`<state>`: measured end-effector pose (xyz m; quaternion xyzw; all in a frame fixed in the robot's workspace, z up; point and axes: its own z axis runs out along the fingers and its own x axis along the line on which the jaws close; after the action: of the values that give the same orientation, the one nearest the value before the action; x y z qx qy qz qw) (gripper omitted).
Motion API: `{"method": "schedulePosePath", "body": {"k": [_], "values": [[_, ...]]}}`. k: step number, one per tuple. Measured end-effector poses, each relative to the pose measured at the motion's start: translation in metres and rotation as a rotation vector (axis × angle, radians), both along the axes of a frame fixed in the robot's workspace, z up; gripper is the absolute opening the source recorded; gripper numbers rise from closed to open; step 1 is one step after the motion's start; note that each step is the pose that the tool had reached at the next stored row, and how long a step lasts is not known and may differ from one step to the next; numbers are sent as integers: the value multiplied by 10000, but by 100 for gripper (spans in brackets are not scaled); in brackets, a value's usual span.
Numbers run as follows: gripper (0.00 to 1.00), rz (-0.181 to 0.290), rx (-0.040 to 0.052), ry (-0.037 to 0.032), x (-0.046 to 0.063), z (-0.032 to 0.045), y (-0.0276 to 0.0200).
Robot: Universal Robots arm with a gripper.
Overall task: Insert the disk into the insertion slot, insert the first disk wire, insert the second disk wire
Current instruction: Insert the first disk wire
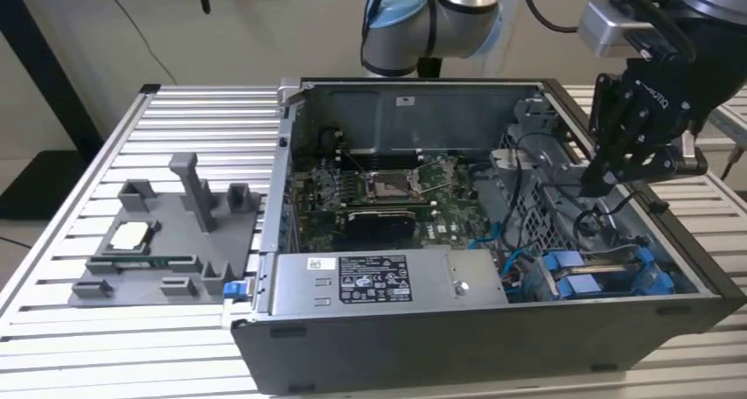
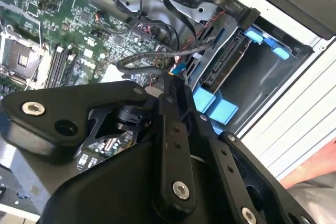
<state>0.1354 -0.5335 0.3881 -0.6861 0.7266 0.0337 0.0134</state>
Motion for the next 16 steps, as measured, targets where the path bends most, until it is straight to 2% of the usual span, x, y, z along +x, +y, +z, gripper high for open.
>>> {"method": "schedulePosePath", "body": {"k": [7,16], "values": [[19,89,2,0,140,-28,-59],[19,248,2,0,184,-84,-203]]}}
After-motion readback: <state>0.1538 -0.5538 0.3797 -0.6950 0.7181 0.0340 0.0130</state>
